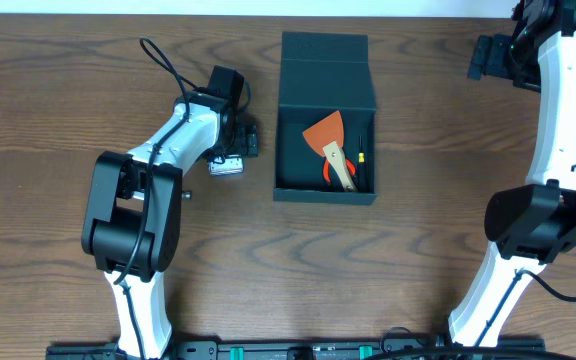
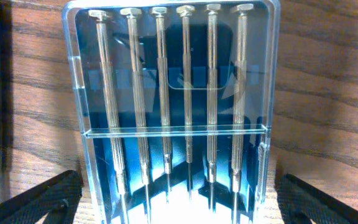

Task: Pack container
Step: 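Grasp the blue screwdriver set case with the left gripper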

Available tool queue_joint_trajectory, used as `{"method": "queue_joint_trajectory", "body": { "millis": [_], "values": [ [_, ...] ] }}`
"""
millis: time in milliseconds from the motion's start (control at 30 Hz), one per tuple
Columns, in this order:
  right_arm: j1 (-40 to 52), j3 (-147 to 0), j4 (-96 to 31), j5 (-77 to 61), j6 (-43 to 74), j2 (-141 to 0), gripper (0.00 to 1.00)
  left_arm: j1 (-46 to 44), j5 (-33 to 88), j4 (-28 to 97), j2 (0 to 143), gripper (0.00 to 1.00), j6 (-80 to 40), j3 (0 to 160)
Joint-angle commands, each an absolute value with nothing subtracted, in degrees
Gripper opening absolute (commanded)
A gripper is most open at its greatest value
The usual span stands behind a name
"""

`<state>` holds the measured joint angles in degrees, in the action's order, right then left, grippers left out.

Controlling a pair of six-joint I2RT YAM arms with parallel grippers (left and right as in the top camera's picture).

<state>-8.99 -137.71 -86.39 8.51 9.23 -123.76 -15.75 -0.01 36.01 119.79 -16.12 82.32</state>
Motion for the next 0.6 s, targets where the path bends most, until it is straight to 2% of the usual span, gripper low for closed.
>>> {"method": "queue_joint_trajectory", "body": {
  "millis": [0, 167, 400, 567],
  "values": [
    [-9.02, -138.69, -86.56, 8.99, 10.04, -123.24, 0.99, -15.57, -0.47, 36.45, 120.57, 0.94, -15.29, 83.22],
    [-9.02, -138.69, -86.56, 8.99, 10.04, -123.24, 0.99, -15.57, -0.47, 36.82, 120.57, 0.84, -15.29, 83.22],
    [-9.02, -138.69, -86.56, 8.99, 10.04, -123.24, 0.99, -15.57, -0.45, 36.82, 120.57, 0.74, -15.31, 83.22],
    [-9.02, -138.69, -86.56, 8.99, 10.04, -123.24, 0.99, -15.57, -0.45, 36.82, 120.57, 0.72, -15.31, 83.22]
  ]
}}
